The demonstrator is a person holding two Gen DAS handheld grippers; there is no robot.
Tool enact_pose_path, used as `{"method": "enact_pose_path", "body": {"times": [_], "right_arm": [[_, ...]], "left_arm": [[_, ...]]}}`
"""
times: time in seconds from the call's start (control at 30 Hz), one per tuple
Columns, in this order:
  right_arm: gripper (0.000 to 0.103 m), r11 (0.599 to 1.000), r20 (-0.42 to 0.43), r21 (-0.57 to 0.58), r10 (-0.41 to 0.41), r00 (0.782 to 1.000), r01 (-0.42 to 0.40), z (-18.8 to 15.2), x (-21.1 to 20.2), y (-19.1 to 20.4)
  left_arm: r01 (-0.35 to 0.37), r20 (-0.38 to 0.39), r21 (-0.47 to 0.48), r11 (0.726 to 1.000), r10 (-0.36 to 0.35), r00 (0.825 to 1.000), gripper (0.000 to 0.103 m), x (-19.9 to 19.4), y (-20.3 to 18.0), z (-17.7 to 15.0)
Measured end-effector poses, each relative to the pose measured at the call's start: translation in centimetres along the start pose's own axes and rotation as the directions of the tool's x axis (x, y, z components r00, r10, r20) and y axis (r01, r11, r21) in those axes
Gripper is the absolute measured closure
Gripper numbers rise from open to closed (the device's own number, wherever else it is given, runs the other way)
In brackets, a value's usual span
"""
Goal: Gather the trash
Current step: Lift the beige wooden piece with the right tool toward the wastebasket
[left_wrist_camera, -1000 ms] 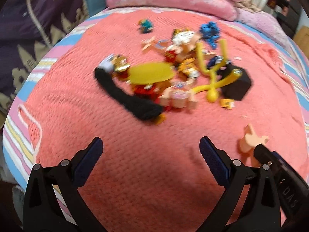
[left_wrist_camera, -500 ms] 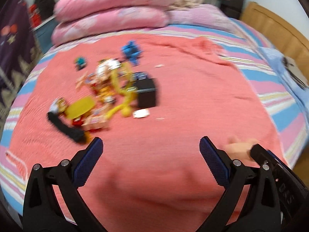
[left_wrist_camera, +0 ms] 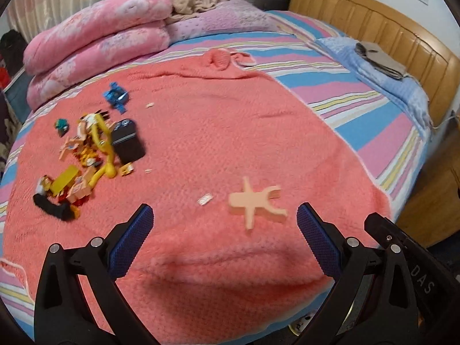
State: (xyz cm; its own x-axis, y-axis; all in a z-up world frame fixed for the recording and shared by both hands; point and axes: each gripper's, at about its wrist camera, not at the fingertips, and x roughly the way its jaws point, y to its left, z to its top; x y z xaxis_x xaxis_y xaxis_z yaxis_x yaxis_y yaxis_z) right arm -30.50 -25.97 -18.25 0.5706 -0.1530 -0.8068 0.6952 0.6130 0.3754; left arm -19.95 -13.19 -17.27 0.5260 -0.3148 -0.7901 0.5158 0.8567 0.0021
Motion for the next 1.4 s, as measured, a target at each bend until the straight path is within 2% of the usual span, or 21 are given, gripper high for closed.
{"method": "enact_pose_path", "body": {"times": [0.07, 0.13, 0.2, 0.3, 0.37, 0.4, 0.63, 0.83, 0.93, 1.0, 1.07, 1.23, 1.4], "right_arm": [[0.084, 0.999, -0.022, -0.025, 0.034, 0.999, -0.034, -0.2, 1.1, 1.4], [0.075, 0.997, -0.047, -0.044, 0.064, 0.997, -0.066, -0.4, 2.5, 3.1], [0.039, 0.995, -0.057, -0.052, 0.079, 0.995, -0.082, -0.5, 3.3, 4.0], [0.025, 0.993, -0.074, -0.075, 0.086, 0.994, -0.091, -0.7, 4.8, 5.7], [0.016, 0.992, -0.085, -0.116, 0.036, 0.996, -0.046, -0.8, 5.6, 6.6], [0.014, 0.991, -0.090, -0.122, 0.037, 0.995, -0.048, -0.8, 5.8, 6.6], [0.014, 0.981, -0.164, -0.182, 0.040, 0.986, -0.070, -0.4, 9.0, 7.1], [0.015, 0.965, -0.171, -0.245, 0.055, 0.984, -0.097, 0.0, 10.8, 8.4], [0.025, 0.960, -0.181, -0.262, 0.053, 0.982, -0.100, 0.0, 11.8, 8.7], [0.037, 0.958, -0.177, -0.276, 0.027, 0.984, -0.076, -0.3, 12.3, 8.8], [0.044, 0.960, -0.172, -0.273, 0.020, 0.985, -0.067, -0.4, 12.4, 8.5], [0.044, 0.963, -0.161, -0.261, 0.026, 0.987, -0.069, -0.5, 11.7, 8.1], [0.044, 0.975, -0.137, -0.211, 0.039, 0.990, -0.067, -0.3, 9.7, 7.2]], "left_arm": [[-0.051, -0.002, -0.029, 0.998, 0.051, 0.999, 0.006, 0.2, 1.7, 0.1], [-0.090, -0.002, -0.076, 0.993, 0.090, 0.996, 0.006, 0.4, 3.5, 0.2], [-0.142, -0.010, -0.140, 0.980, 0.142, 0.990, 0.006, 0.7, 5.7, 0.4], [-0.171, -0.027, -0.206, 0.964, 0.169, 0.985, 0.006, 1.3, 8.2, 0.3], [-0.195, -0.043, -0.229, 0.954, 0.190, 0.981, 0.006, 1.7, 9.0, 0.0], [-0.198, -0.057, -0.258, 0.946, 0.189, 0.980, 0.006, 1.9, 9.5, -0.2], [-0.234, -0.128, -0.322, 0.917, 0.203, 0.971, 0.006, 4.3, 10.3, -1.3], [-0.265, -0.160, -0.367, 0.892, 0.220, 0.962, 0.006, 5.8, 11.3, -1.6], [-0.269, -0.184, -0.345, 0.899, 0.216, 0.959, 0.006, 7.1, 11.3, -1.6], [-0.257, -0.193, -0.319, 0.912, 0.203, 0.960, 0.006, 7.7, 11.0, -1.7], [-0.255, -0.204, -0.289, 0.923, 0.201, 0.958, 0.006, 8.0, 10.7, -1.8], [-0.229, -0.197, -0.296, 0.927, 0.175, 0.965, 0.006, 7.5, 10.4, -2.0], [-0.186, -0.145, -0.257, 0.948, 0.153, 0.978, 0.006, 5.9, 9.1, -0.9]]}}
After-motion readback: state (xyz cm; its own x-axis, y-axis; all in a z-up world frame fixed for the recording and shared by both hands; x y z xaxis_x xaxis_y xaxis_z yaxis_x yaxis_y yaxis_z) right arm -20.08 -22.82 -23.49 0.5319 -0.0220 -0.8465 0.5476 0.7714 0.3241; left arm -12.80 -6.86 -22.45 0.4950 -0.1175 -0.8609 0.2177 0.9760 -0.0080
